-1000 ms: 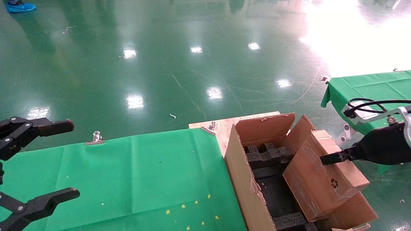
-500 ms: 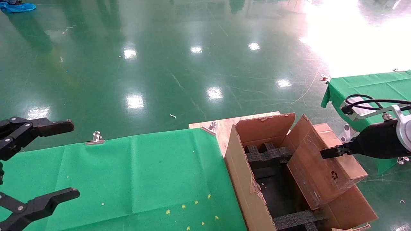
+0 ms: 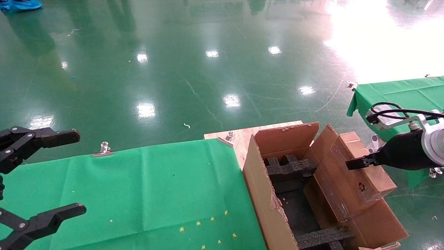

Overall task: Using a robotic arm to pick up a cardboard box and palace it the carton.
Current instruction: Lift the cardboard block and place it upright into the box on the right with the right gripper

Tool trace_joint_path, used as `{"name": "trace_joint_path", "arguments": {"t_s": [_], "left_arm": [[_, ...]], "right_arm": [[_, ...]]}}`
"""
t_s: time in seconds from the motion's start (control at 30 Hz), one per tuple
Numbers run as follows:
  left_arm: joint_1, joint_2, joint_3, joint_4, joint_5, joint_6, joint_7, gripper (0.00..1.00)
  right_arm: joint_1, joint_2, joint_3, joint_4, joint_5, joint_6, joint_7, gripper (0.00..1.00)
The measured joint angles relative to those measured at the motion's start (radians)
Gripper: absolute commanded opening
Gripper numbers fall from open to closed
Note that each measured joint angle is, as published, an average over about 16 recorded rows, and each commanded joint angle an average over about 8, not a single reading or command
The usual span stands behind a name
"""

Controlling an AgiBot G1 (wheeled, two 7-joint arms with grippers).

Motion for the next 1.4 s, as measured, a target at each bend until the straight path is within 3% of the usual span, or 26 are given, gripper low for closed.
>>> {"name": "trace_joint_path", "arguments": {"t_s": [0.73, 1.4], "left_arm": [[0.000, 0.000, 0.000, 0.000, 0.000, 0.000, 0.000, 1.00], [0.000, 0.000, 0.000, 0.000, 0.000, 0.000, 0.000, 1.00]], "right_arm": [[-0.115, -0.043, -0.052, -0.002, -0.092, 0.135, 0.104, 0.00], [-0.266, -0.094, -0.108, -0.002, -0.269, 0.306, 0.284, 0.00]]}}
